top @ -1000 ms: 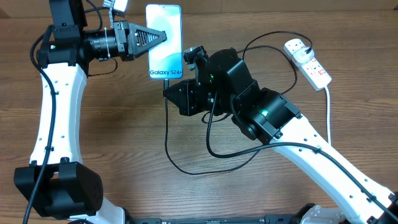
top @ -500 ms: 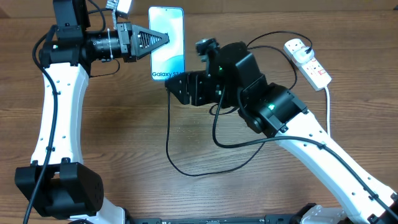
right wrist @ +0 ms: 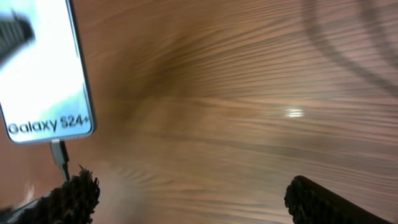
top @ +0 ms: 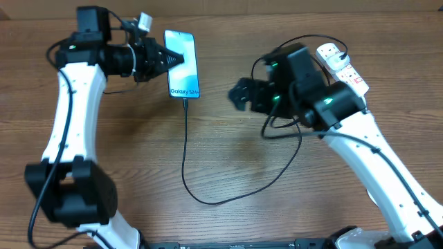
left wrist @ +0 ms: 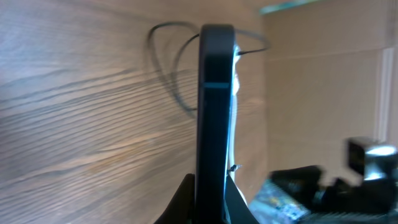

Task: Plug charger to phone and switch on socket
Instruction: 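Open the right gripper and pull it back from the phone, then lower the phone flat onto the table with the left gripper and release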

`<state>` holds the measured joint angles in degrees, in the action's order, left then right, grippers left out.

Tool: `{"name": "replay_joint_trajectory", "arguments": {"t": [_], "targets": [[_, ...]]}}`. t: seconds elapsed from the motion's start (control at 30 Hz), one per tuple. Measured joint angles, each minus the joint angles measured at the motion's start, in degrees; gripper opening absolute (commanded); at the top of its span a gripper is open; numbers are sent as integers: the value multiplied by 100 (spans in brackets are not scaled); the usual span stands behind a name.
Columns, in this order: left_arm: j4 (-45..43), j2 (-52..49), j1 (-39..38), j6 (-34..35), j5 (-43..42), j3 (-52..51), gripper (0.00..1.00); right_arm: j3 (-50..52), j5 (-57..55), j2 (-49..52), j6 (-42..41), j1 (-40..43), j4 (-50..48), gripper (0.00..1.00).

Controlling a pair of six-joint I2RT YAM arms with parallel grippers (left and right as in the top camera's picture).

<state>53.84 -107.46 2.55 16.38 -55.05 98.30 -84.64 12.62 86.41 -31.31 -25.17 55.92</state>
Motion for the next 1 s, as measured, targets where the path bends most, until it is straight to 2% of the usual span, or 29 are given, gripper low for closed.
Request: {"name": "replay_joint_trajectory", "arguments": {"t": [0.17, 0.3, 0.47, 0.77, 1.0], "targets": [[-17, -649, -267, -160, 315, -2, 4, 0, -153, 0, 0, 804, 527, 98], [-382, -1086, -516, -162, 374, -2, 4, 0, -201, 0, 2, 1128, 831, 98], [-785, -1624, -675, -24, 415, -2, 4, 0, -223, 0, 157, 1167, 1027, 98], [-824, -2236, -675, 15, 498, -2, 4, 0, -236, 11, 269, 1167, 1010, 98], [-542, -2275, -708, 13, 1134, -2, 5, 0, -236, 271, 282, 1167, 1008, 98]]}}
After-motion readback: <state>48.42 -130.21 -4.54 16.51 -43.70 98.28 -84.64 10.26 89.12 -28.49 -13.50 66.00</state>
